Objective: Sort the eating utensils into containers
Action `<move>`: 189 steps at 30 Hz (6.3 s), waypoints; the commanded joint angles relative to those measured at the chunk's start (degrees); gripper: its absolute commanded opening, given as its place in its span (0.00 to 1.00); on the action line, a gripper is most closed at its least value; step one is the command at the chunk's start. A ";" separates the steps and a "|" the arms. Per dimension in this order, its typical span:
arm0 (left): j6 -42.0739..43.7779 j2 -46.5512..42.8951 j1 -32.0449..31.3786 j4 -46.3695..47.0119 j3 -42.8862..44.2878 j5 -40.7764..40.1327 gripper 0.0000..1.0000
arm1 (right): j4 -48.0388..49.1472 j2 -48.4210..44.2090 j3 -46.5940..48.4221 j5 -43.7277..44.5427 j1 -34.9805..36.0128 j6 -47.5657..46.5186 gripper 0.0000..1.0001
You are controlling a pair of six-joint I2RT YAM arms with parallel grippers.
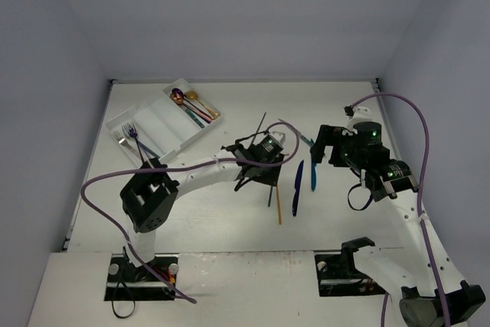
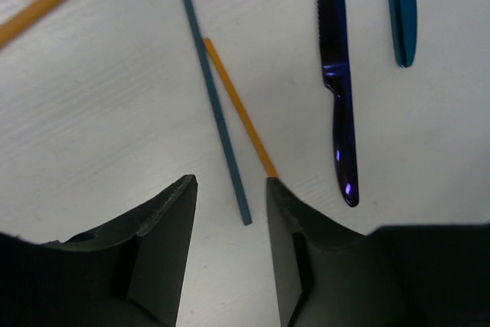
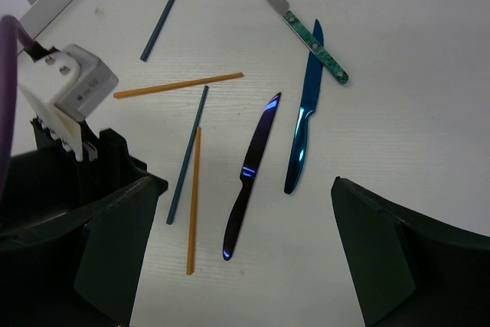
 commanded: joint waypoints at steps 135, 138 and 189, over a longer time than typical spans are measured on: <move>-11.49 12.48 -13.02 -17.33 10.38 -11.95 0.06 | 1.15 -4.20 1.91 11.50 1.96 1.64 0.95; -11.39 10.37 -10.70 -17.38 7.76 -11.71 0.00 | 1.15 -3.96 2.29 12.14 2.16 1.06 0.95; 0.26 2.24 47.22 -12.53 16.98 -12.10 0.32 | 1.14 1.45 6.33 15.45 0.35 -3.75 0.95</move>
